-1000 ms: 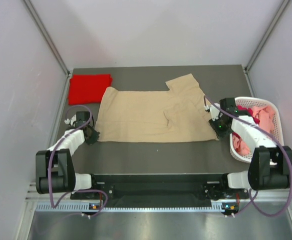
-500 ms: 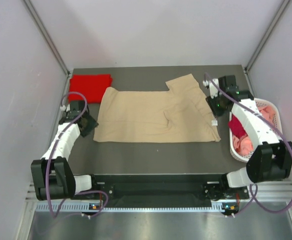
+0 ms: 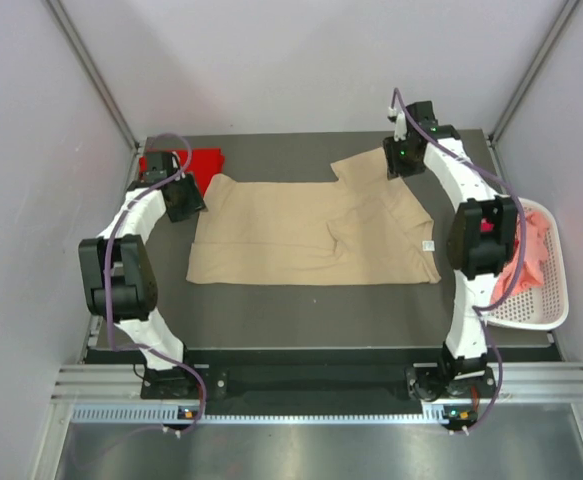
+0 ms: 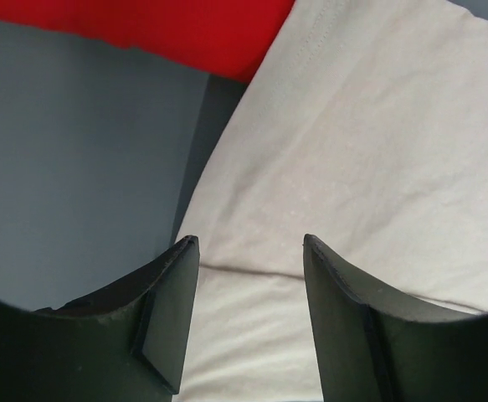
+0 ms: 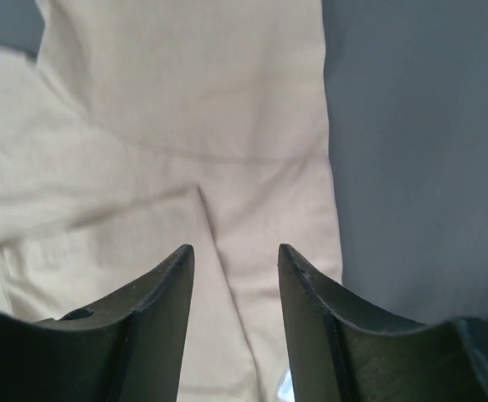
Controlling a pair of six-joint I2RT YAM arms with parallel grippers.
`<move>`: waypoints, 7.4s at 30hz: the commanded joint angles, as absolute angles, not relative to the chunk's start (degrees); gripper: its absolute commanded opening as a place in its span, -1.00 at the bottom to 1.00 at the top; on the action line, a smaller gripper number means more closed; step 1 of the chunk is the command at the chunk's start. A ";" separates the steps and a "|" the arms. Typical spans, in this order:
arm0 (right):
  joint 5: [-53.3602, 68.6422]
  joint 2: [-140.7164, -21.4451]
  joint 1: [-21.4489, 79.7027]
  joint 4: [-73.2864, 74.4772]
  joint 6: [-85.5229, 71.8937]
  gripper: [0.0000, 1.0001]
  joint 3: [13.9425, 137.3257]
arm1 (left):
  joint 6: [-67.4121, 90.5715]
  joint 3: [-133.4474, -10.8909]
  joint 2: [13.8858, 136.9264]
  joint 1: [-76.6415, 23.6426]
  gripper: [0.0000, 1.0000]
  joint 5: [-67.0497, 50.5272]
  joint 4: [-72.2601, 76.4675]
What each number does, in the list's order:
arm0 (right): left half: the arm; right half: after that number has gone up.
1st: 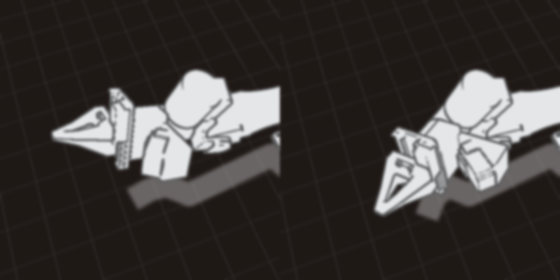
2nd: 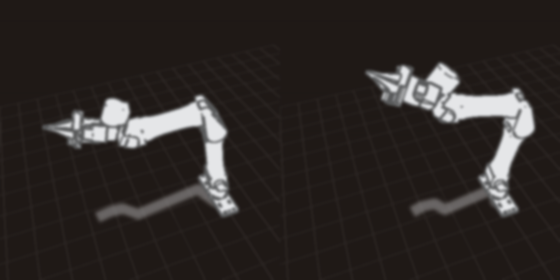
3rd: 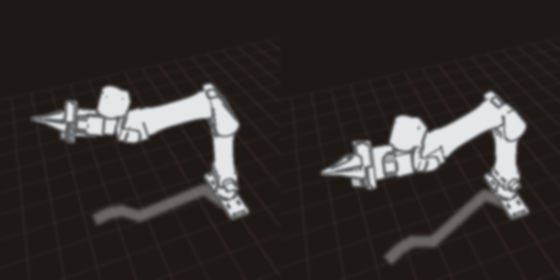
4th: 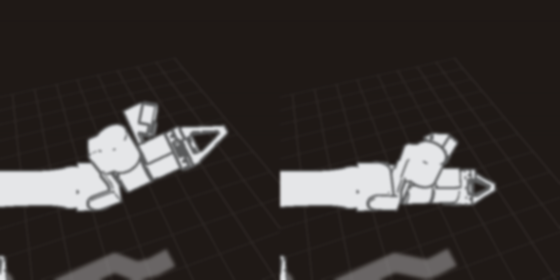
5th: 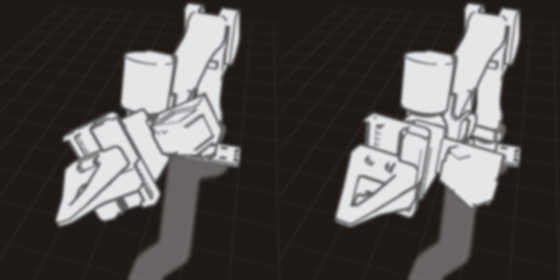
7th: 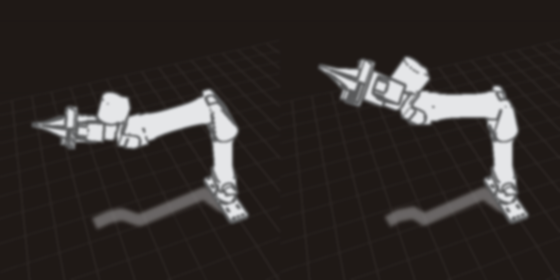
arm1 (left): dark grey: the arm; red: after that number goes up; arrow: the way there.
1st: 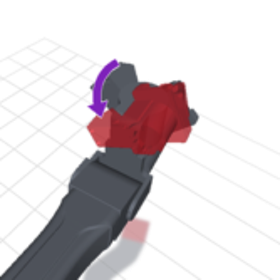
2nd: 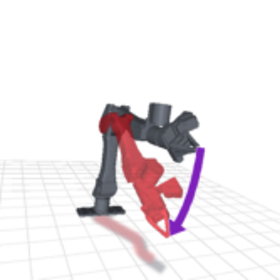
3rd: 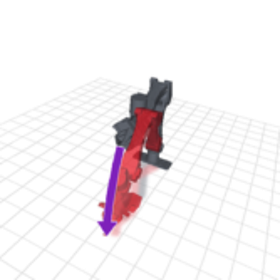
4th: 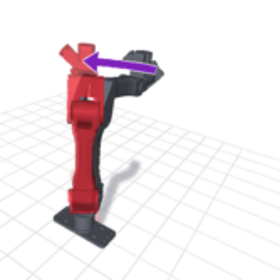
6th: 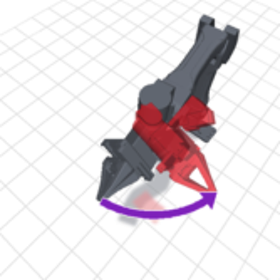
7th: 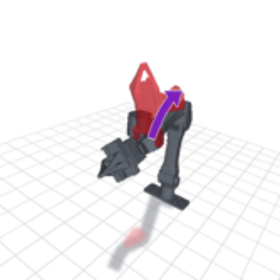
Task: Fold and stack the t-shirts
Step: Fold the tshirt
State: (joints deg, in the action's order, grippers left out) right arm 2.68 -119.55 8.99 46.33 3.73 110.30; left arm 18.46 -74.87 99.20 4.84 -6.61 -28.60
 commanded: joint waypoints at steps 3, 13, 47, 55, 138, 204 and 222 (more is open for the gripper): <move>2.37 -125.85 9.14 32.09 -3.77 -0.03 118.83 | 17.39 -79.80 100.98 5.01 0.15 -7.82 -23.64; 6.50 -136.75 4.84 19.44 -19.58 0.05 121.20 | 24.25 -78.66 99.49 4.92 0.13 -10.99 -17.58; 19.86 -148.80 2.81 8.97 -24.17 -1.00 127.62 | 22.15 -86.13 108.02 4.48 0.12 -10.55 -14.15; 23.99 -138.88 3.87 1.59 -18.99 -1.00 120.42 | 23.73 -84.55 105.21 4.39 0.12 -11.42 -14.24; 0.35 -117.51 9.67 22.85 -4.93 -0.45 88.42 | 30.15 -73.21 97.21 3.87 0.08 -13.98 -17.58; 21.44 -107.67 3.16 23.29 -3.87 -1.00 86.22 | 1.05 -108.36 125.23 1.85 0.06 -8.61 -25.13; 21.00 -106.79 3.25 23.29 -2.46 -1.00 86.22 | 3.43 -115.57 132.80 1.84 0.05 -10.63 -24.26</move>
